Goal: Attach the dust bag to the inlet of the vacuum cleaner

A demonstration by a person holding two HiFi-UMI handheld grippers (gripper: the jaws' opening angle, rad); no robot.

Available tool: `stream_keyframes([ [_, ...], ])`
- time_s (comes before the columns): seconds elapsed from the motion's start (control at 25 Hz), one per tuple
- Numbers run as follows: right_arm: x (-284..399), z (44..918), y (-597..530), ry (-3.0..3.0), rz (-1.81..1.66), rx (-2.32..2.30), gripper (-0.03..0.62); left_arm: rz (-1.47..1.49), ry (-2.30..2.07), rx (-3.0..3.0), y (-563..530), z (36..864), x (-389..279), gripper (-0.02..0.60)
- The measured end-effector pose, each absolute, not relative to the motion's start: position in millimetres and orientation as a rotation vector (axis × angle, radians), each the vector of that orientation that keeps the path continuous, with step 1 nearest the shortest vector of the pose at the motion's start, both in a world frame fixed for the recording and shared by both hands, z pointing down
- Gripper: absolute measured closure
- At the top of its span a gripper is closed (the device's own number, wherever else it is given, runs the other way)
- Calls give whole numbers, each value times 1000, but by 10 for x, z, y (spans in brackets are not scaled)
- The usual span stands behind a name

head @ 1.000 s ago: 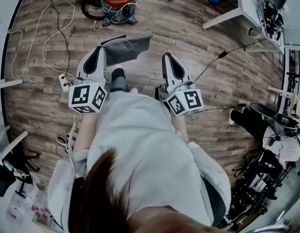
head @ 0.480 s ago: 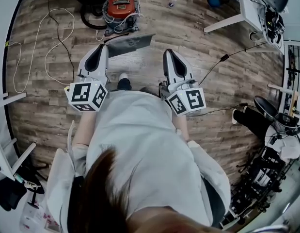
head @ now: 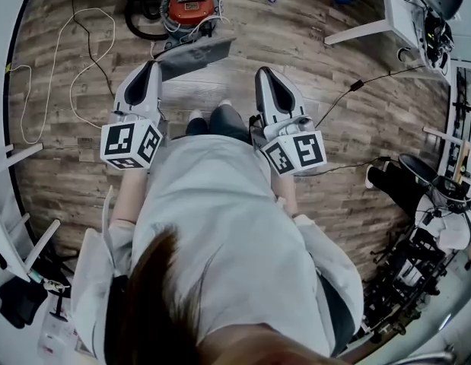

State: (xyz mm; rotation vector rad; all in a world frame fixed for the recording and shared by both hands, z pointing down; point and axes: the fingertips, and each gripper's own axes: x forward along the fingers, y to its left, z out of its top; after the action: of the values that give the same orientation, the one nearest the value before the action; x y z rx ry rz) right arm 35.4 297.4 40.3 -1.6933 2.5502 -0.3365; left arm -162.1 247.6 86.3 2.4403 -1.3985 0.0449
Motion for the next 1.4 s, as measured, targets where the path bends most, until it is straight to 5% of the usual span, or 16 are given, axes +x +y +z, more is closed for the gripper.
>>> stream_keyframes([
  [1.4,1110,853,350,2904,-396,-1318,592,270,-1466,2456,532,1200,-430,555],
])
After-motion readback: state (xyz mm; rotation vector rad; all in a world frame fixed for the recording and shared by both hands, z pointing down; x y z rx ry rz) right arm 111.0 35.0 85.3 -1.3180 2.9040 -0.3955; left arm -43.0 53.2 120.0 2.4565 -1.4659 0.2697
